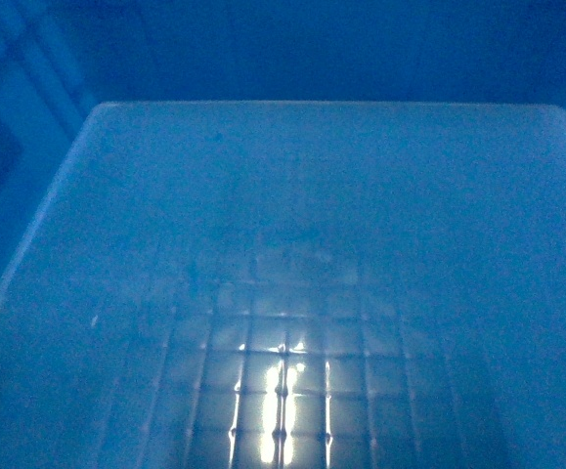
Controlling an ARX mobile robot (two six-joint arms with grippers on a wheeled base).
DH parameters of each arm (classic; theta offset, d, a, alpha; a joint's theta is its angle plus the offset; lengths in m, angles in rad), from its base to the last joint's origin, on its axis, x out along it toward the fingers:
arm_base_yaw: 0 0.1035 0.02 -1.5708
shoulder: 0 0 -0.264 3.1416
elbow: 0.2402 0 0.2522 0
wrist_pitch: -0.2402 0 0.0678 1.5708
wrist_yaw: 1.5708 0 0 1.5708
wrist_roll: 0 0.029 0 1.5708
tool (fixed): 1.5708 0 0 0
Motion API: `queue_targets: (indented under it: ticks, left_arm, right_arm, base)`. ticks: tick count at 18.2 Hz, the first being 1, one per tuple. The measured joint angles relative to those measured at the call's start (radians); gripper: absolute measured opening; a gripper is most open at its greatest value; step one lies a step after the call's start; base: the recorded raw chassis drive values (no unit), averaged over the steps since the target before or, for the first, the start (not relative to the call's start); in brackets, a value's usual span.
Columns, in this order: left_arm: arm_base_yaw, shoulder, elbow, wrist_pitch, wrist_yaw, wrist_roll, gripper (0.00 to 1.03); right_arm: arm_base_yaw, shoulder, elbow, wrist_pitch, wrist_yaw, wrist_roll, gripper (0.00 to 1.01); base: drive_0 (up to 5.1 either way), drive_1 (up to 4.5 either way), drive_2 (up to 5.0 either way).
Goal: Place box next to blue box on left shelf
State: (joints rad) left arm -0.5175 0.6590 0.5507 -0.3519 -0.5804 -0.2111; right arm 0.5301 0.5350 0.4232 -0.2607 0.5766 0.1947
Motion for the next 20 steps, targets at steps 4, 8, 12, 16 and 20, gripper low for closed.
queue_targets:
  ticks: [4,8,12,16,20]
  left_arm:
    - [0.0,0.0,0.0,0.0,0.0,0.0,0.08]
    - [0.0,0.0,-0.001,-0.007,0.0,-0.002,0.08]
    - [0.0,0.0,-0.002,-0.003,0.0,-0.003,0.08]
    - [0.0,0.0,-0.002,-0.002,0.0,-0.002,0.08]
    - [0.0,0.0,-0.002,-0.002,0.0,-0.002,0.08]
  right_arm:
    - [0.0,0.0,0.0,0.001,0.001,0.0,0.1]
    - [0.0,0.001,-0.001,-0.005,-0.002,0.001,0.1]
    - [0.0,0.002,-0.002,0.0,-0.001,0.002,0.1]
    - [0.0,0.002,-0.002,0.0,-0.001,0.002,0.1]
    - [0.0,0.002,-0.002,0.0,-0.001,0.002,0.1]
  base:
    - [0.0,0.0,0.0]
    - [0.0,0.0,0.0]
    - [0.0,0.0,0.0]
    - [0.0,0.0,0.0]
    - [0.0,0.0,0.0]
